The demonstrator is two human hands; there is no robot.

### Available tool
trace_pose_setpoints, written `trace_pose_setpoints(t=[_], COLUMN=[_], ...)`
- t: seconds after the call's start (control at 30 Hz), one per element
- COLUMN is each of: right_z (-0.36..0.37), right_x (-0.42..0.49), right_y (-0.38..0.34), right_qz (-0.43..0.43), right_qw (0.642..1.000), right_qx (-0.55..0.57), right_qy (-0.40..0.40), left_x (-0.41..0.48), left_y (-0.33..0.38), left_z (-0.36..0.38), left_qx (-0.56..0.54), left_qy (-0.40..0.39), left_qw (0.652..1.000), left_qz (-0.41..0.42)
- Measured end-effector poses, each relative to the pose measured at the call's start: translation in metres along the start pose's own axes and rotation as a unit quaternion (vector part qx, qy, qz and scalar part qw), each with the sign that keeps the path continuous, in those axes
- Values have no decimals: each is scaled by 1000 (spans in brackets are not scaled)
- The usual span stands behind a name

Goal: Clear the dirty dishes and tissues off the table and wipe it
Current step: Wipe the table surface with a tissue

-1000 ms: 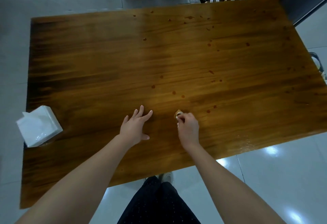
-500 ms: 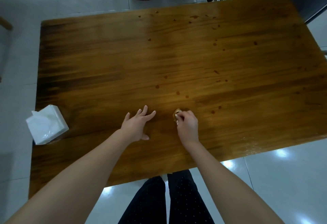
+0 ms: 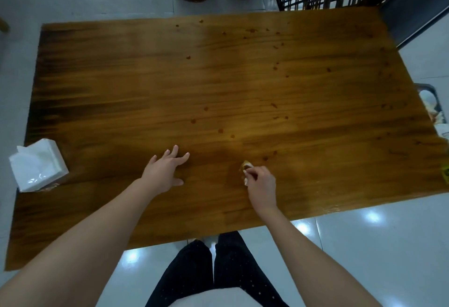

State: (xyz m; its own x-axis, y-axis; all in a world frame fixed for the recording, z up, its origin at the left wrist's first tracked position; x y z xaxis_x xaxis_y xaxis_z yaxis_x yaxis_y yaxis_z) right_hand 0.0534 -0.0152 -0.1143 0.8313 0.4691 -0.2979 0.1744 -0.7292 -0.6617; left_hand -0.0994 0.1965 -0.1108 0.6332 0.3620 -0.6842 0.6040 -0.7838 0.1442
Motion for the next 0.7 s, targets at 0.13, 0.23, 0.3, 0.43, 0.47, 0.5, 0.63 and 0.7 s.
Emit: trace_pose_setpoints(t=[0.13, 0.23, 0.3, 0.43, 0.47, 0.5, 0.63, 0.7], right_z=[-43, -85, -97, -76, -63, -48, 14, 22], right_x=[30, 58, 70, 67, 62, 54, 16, 10], right_y=[19, 40, 45, 31, 25, 18, -14, -19], right_qz=[42, 87, 98, 85, 73, 54, -66, -95], right_qw=[998, 991, 988, 992, 995, 998, 992, 988], right_qx=[-13, -41, -39, -12, -10, -13, -44, -63], right_qy=[40, 93, 108, 88, 68, 39, -97, -108], left_x=[-2, -5, -7, -8, -8, -7, -8, -9], left_y=[11, 10, 9, 11, 12, 13, 14, 15], left_z=[2, 8, 9, 6, 4, 3, 2, 1], left_qx=[-49, -44, -21, -23, -23, -21, -20, -24], left_qy=[50, 45, 42, 41, 44, 48, 57, 54], left_qw=[997, 996, 997, 996, 996, 996, 994, 995], left_qz=[-41, -56, -58, -73, -77, -78, -86, -85])
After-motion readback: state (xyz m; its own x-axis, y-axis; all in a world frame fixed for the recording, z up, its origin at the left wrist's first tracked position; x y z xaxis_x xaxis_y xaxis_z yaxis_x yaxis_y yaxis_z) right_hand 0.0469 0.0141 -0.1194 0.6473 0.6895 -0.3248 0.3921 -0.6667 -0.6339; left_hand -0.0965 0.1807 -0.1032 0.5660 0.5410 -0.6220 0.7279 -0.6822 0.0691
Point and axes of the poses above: each hand's wrist, its own x-axis towards the middle knuckle, its own z-axis out of the palm, y = z × x, the point moved 7 cm from there along x, towards the middle knuckle, and after that the axes turned 1 degree about z, right-handed, at the moved point
